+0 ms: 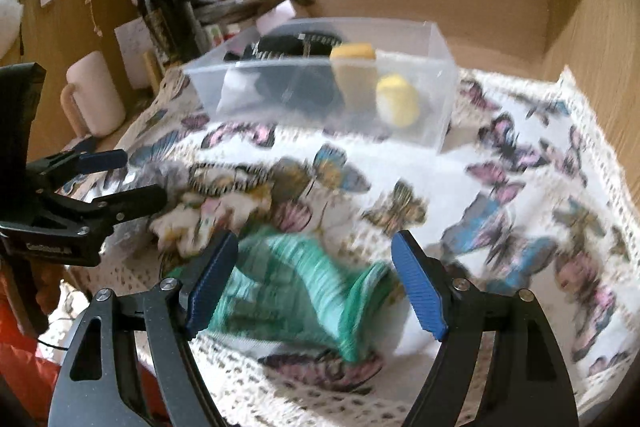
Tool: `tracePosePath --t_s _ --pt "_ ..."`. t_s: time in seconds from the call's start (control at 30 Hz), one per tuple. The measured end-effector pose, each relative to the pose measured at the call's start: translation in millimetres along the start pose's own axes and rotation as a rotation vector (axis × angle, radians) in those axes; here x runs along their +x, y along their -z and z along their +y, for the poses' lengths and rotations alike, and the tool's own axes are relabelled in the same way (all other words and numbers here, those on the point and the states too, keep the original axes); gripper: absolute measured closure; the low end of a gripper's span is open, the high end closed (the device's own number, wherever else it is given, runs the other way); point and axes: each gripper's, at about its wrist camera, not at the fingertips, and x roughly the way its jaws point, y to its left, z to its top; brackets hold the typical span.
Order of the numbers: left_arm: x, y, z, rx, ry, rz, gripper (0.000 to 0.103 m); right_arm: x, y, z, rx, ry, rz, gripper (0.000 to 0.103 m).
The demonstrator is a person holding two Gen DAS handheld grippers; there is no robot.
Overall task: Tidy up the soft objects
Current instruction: 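Grasp the clear bag of striped items with the left tool while the right tool grasps the green mesh cloth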
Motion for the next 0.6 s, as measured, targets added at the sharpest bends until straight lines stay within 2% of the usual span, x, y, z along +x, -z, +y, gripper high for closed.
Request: tracePosePath --t_s 0.07,0.1,0.17,0.23,0.27,0.3,0.4,0.5,0.6 --pt "1 5 1 -0.011 0.009 -0.003 0.005 3 5 2 0.001 -0.004 0.012 0.026" --pt "1 6 1 -0.016 0.018 -0.004 0.016 5 8 3 -0.004 0.003 0.013 0.031" --pt "2 10 2 -0.030 0.062 0.008 0.031 5 11 5 -0.010 0.006 0.009 0.043" --pt "1 11 4 -0.046 0.101 0.008 0.044 3 13 5 -0.017 0.004 0.001 0.061" --pt "0 10 5 -0.048 0.113 0.008 0.055 2 13 4 -0.019 -0.001 -0.002 0.067" --pt "-1 10 4 -0.046 0.124 0.009 0.064 0 13 3 -0.017 -0.009 -0.008 0.077" --pt "-7 7 6 -0.040 0.119 -0.010 0.073 -4 11 0 -0.006 -0.031 -0.017 0.087" --pt "-14 1 12 -0.043 0.093 -0.046 0.074 -8 7 -2 0.003 -0.005 -0.040 0.093" --pt "-21 -7 20 -0.056 0.076 -0.085 0.074 -14 -1 -8 0.021 0.024 -0.074 0.094"
